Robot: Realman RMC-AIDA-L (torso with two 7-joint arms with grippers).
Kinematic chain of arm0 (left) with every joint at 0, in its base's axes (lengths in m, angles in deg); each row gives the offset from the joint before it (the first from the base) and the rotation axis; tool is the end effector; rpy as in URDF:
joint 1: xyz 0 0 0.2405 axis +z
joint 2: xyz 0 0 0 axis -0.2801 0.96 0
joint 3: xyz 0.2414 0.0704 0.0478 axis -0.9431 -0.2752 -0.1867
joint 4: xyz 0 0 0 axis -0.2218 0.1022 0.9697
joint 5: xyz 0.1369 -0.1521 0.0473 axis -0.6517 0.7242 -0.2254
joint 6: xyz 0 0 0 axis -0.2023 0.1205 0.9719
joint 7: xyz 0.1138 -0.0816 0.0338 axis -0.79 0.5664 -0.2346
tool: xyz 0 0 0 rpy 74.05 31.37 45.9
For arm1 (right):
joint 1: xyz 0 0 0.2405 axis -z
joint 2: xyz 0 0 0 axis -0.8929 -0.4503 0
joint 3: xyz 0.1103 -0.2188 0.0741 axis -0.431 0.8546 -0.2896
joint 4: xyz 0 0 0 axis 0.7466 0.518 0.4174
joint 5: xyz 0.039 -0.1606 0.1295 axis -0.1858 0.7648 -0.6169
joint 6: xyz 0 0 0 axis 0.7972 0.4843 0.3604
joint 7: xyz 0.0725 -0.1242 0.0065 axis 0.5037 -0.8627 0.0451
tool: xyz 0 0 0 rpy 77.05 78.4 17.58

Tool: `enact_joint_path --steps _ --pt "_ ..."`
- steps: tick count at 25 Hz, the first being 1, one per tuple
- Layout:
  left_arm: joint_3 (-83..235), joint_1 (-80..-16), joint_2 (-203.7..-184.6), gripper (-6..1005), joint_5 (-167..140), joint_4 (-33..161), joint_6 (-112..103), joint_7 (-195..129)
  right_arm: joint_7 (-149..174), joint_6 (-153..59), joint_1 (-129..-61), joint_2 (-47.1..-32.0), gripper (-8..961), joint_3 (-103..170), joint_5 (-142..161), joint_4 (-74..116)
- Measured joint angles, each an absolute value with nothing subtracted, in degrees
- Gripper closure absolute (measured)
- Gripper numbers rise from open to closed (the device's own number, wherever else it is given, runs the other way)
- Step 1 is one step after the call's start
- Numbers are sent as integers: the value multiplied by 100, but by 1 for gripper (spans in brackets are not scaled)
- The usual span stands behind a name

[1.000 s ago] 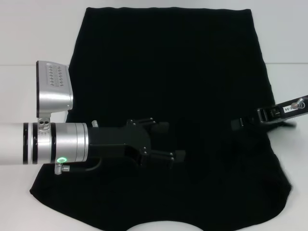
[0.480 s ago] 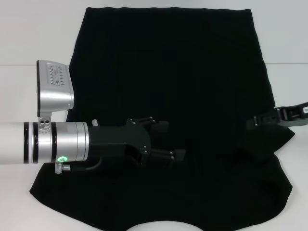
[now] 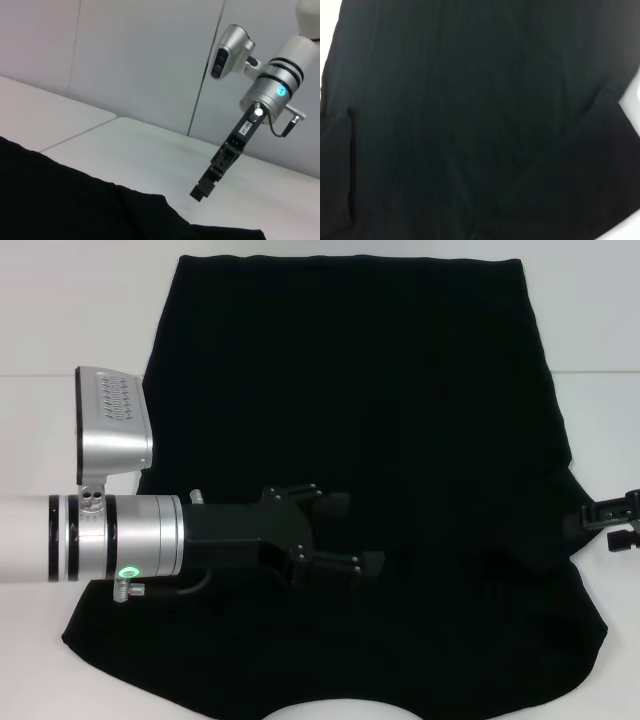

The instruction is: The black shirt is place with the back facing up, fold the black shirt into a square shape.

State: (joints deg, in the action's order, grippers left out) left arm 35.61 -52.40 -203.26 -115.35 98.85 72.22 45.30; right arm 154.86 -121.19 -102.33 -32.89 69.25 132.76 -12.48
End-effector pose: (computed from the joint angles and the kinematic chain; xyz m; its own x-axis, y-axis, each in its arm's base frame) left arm -0.2106 0.3431 -0.0504 0.8199 0.2943 0.4910 0.3762 -0.9235 -0.0748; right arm 0.3018 0.3814 0.0742 0.1717 -0.9491 -0.2639 -0.9753 -0.1260 -0.1815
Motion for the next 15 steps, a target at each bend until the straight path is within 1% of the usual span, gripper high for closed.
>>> enact_joint_path --steps 5,15 --pt "3549 -5238 -20334 38 -11535 9881 7223 4525 15456 -12118 -10246 -3283 14 6876 13270 -989" --pt "3560 -5237 -20330 38 -11568 9881 7217 4514 15477 -11854 -10317 -3380 19 6911 13278 -765"
